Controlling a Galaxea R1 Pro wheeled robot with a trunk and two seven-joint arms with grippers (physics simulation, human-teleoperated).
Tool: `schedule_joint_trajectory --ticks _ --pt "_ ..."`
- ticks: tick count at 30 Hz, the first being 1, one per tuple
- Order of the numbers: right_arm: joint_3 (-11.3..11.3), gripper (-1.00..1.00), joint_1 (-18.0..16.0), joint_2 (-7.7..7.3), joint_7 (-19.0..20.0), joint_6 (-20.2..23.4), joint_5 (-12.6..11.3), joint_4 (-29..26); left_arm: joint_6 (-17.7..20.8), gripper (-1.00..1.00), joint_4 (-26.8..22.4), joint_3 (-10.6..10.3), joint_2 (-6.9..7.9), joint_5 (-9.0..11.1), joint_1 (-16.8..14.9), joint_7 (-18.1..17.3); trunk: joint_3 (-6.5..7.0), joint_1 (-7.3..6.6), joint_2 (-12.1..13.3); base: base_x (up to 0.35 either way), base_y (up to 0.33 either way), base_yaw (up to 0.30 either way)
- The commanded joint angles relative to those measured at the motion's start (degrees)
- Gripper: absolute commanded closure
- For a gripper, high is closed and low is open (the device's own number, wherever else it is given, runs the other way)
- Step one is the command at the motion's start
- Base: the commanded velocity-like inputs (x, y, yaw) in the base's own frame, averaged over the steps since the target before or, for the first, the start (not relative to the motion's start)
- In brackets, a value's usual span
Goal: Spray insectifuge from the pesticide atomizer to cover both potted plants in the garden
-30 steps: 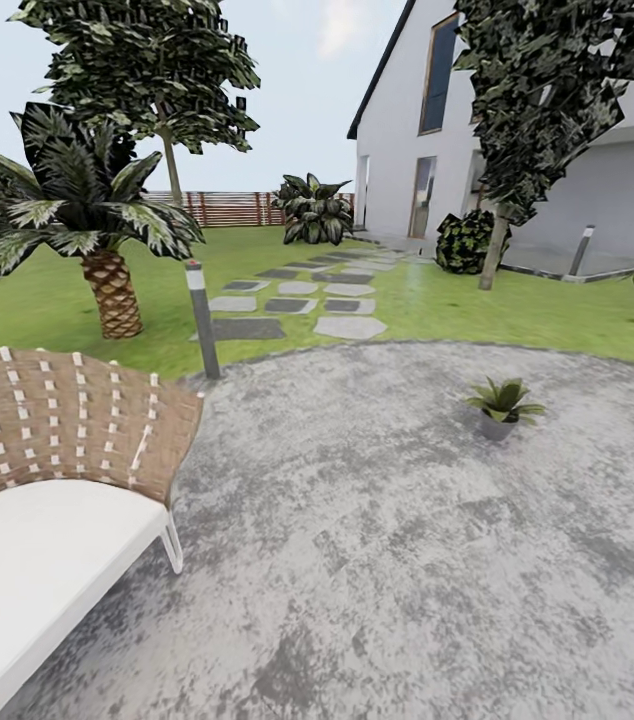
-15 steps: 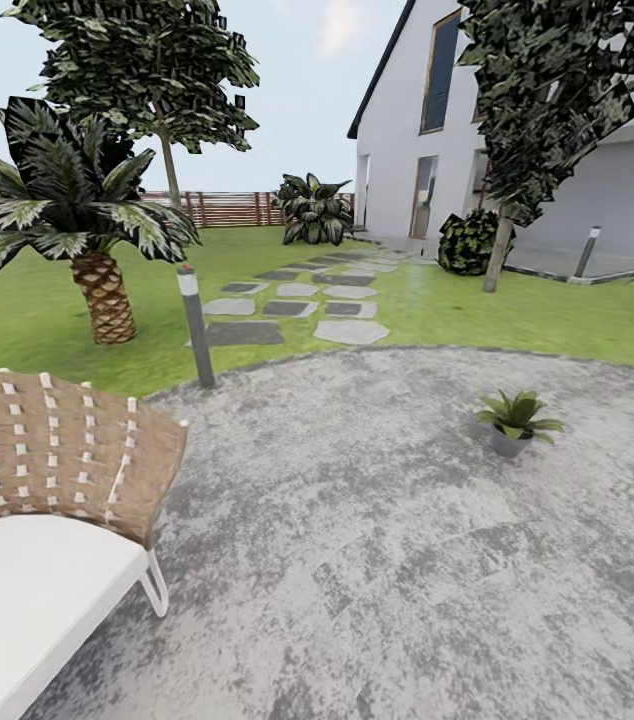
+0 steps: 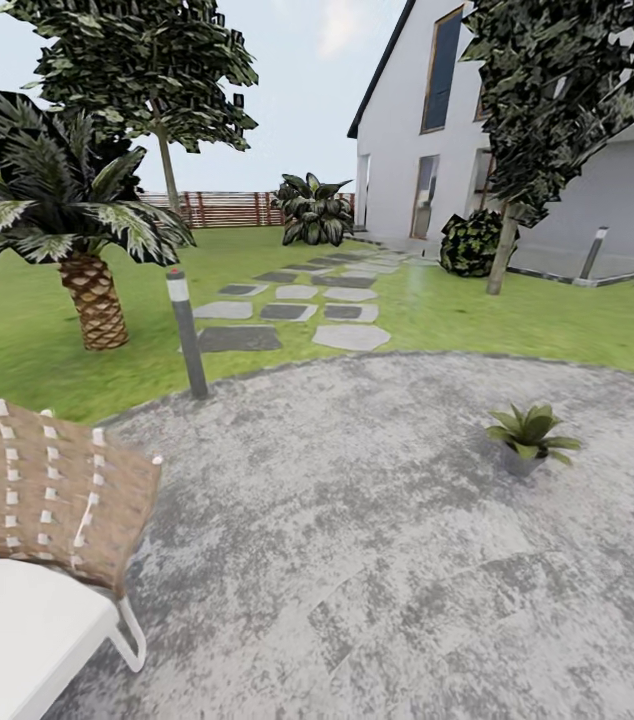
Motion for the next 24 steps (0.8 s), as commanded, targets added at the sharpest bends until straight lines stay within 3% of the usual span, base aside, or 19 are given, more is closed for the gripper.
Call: schedule_joint_trajectory --ticks 1,24 --pt "0.01 -1.00 -0.03 -0.01 0.03 -0.18 0.06 0.03 -0.16 -1.00 0.03 -0.02 0.00 0.38 -0.02 -0.05 -0.05 0.02 -0.02 0.309 -0.124 0.000" --pt "0.01 -1.00 -0.03 -0.01 0.05 -0.18 0.06 0.09 -0.16 -1.00 0.03 -0.02 0.01 0.43 -0.02 -0.05 -0.05 0.02 -0.02 0.299 -0.146 0.000"
